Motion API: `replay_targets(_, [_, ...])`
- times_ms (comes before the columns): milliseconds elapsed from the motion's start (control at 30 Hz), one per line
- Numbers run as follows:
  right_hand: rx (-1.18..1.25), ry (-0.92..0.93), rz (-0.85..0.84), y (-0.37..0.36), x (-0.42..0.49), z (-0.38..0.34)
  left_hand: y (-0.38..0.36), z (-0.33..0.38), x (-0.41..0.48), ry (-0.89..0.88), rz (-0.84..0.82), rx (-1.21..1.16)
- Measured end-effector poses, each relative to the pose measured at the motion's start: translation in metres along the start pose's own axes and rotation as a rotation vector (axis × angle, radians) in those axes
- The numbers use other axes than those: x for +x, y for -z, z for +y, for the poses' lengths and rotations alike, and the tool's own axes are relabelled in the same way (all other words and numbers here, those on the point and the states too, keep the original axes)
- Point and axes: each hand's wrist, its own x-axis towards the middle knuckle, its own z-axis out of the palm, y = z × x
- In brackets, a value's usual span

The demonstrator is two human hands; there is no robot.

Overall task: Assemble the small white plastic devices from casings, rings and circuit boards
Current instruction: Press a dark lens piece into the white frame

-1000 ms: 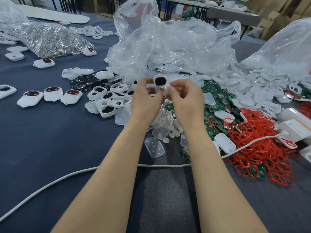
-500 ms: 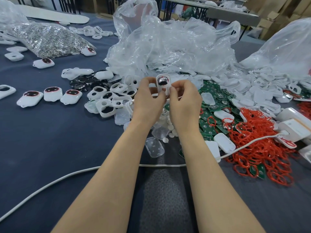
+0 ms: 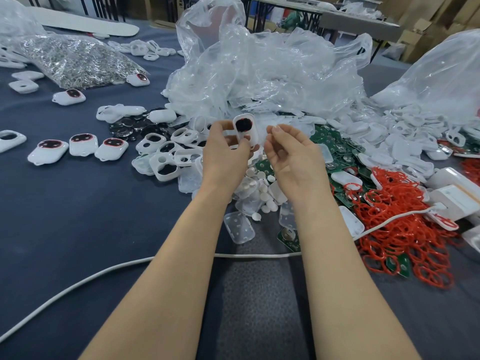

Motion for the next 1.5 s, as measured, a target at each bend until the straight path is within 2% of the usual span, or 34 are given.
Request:
replay_targets(233, [-0.031,0.009,0.005,0.002,0.0,0.0,0.0,0.001,-0.001,-0.003,0.006,0.005])
replay_targets(567, [-0.359,0.174,0.036,0.002,0.0,0.003,-0.001,0.0,-0.001,-0.024,-0.024,-0.012])
replay_targets(733, [-0.695,0.359,0.049,0.002,0.0,0.006,-0.002,0.002,-0.002,-0.028,-0.038,-0.004])
replay_targets(1000, [-0.947,0.506,0.05,-0.002,-0.005,0.016,-0.003,0.003,-0.004,-0.086,-0.043,0.092])
replay_targets(1200, [-0.975,0.502,0.084,-0.001,-0.003,0.018,-0.004,0.004,-0.007,-0.13,-0.063,0.164])
replay_targets(1500, [-0.815,0.373,0.14,0.002,0.003,0.019,-0.004,0.005,-0.009,-0.124,-0.068,0.129])
